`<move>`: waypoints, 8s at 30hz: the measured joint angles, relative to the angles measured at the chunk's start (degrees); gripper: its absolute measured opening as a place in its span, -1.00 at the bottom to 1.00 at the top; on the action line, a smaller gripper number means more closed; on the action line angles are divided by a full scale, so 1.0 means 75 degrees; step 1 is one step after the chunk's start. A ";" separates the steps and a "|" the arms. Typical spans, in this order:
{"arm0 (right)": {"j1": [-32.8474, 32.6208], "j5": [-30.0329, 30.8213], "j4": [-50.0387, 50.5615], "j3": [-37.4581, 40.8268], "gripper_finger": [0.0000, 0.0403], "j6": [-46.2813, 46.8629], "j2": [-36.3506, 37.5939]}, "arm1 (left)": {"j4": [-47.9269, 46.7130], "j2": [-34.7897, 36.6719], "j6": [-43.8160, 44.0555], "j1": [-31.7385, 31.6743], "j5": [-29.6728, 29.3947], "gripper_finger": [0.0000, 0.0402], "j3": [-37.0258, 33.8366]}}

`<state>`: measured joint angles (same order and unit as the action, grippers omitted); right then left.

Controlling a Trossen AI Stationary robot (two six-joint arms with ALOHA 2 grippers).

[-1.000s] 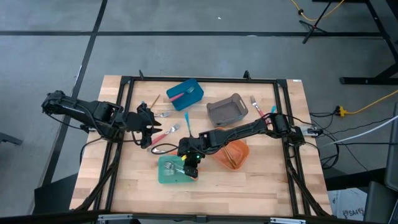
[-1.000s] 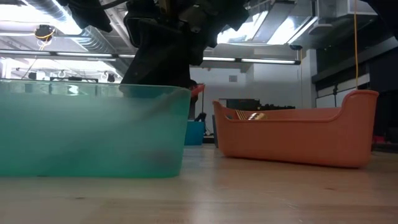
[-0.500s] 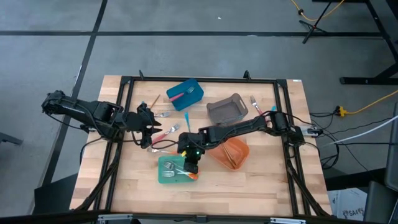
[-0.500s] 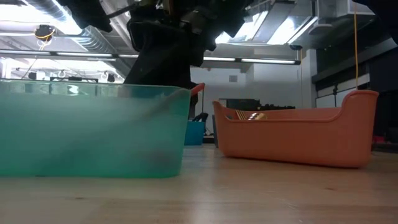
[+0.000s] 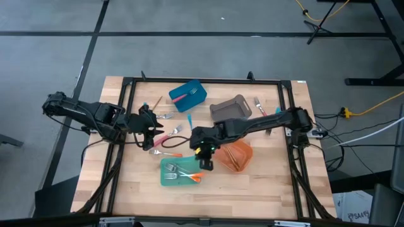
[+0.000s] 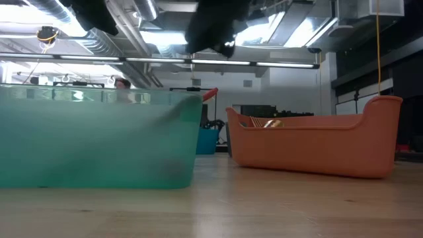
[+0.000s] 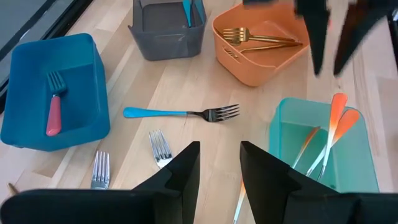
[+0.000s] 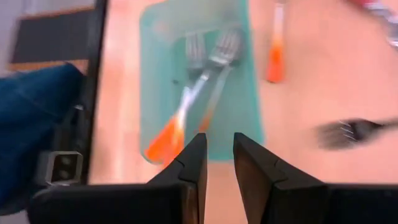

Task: Sort silverware by color (type)
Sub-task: Put the pink fork into the blue bin, then put the orange fork into the green bin

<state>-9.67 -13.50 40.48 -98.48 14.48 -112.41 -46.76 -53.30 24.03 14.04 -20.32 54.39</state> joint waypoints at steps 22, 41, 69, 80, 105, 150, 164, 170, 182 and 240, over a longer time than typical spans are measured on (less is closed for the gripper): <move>-0.0705 0.2467 0.4079 0.1009 -0.66 -0.1571 0.1153 | 0.1320 -0.0974 0.0335 -0.0168 -0.0574 -0.46 0.0006; -0.0708 0.3213 0.2166 0.4568 -0.66 0.0248 0.4234 | 0.0042 -0.3683 0.0528 -0.1403 0.0268 -0.46 0.0000; -0.0714 0.3314 0.0380 0.6350 -0.66 0.0837 0.5542 | 0.0345 -0.5725 0.0937 -0.1585 0.0778 -0.46 -0.0606; -0.0711 0.3325 0.0318 0.6350 -0.66 0.0837 0.5539 | 0.0788 -0.5721 0.0926 -0.1580 0.0698 -0.46 -0.0743; -0.0708 0.3334 0.0319 0.6347 -0.66 0.0837 0.5536 | 0.0961 -0.5744 0.0930 -0.1583 0.0561 -0.52 -0.0752; -0.0708 0.3340 0.0253 0.6341 -0.66 0.0834 0.5533 | -0.0918 -0.5543 -0.1621 -0.2337 -0.0336 -0.86 0.2100; -0.0709 0.3340 -0.0079 0.6339 -0.66 0.0831 0.5533 | 0.0578 -0.5574 -0.4086 -0.4428 -0.0932 -0.86 0.3125; -0.0709 0.3337 -0.0095 0.6339 -0.66 0.0831 0.5533 | 0.0953 -0.5857 -0.4499 -0.5189 -0.0631 -0.86 0.3124; -0.0708 0.3340 -0.0203 0.6339 -0.66 0.0828 0.5533 | 0.1021 -0.7021 -0.5010 -0.5688 -0.0129 -0.86 0.3121; -0.0709 0.3337 -0.0203 0.6344 -0.66 0.0610 0.5533 | 0.1048 -0.7169 -0.6859 -0.5677 0.0300 -0.59 0.3118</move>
<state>-14.99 11.53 38.96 -50.89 19.05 -70.91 -38.91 -107.07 -27.41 -28.53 -18.06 77.78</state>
